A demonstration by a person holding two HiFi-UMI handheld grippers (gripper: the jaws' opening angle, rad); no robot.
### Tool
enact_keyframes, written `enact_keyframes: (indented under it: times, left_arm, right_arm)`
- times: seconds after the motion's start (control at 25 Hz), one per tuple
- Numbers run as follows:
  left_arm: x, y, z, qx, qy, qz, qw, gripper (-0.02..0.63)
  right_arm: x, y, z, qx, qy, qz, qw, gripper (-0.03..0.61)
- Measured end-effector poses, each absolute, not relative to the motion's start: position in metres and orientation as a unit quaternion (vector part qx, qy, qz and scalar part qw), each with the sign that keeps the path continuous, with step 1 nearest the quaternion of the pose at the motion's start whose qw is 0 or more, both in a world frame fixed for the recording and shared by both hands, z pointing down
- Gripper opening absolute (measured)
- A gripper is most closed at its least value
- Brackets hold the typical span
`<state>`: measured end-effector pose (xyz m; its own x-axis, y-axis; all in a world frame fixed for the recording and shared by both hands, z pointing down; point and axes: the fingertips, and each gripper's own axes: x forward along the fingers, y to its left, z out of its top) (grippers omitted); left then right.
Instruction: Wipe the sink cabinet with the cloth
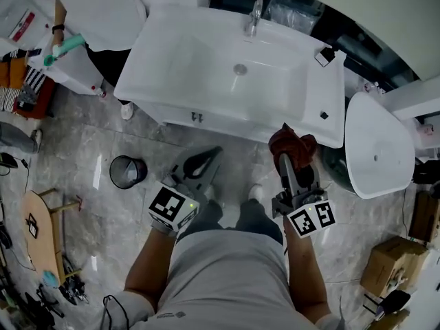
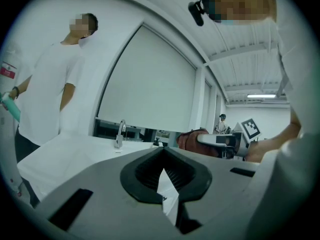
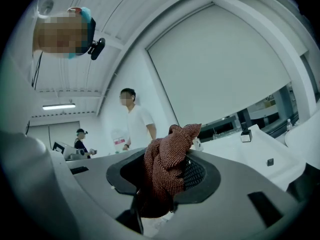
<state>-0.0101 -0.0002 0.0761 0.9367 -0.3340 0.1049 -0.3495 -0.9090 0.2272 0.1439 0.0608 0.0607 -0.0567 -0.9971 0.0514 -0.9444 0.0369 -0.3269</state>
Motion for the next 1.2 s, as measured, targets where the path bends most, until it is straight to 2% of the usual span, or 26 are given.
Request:
enact_keyframes:
  times: [0.52,0.8,1.2]
  left_arm:
    - [0.0,0.005,0.13,0.942,-0.297,0.045,0.152,0.011]
    - [-0.013,0.022,0.198,0.907,-0.373,0.048,0.19,0.011]
    - [-0.034,0.041,0.294,0.872,-0.431,0.046,0.226,0.011]
  right_arm:
    - [0.148,0.033,0.142,-0.582,0.786,-0.204,0.029,0.158]
    - [0.126,0.033,0.229,-0.503,0.827,-0.245,-0.054,0.158]
    - [0.164,0.012,0.355,-0.546,0.787,-0.273,-0.085,0.158]
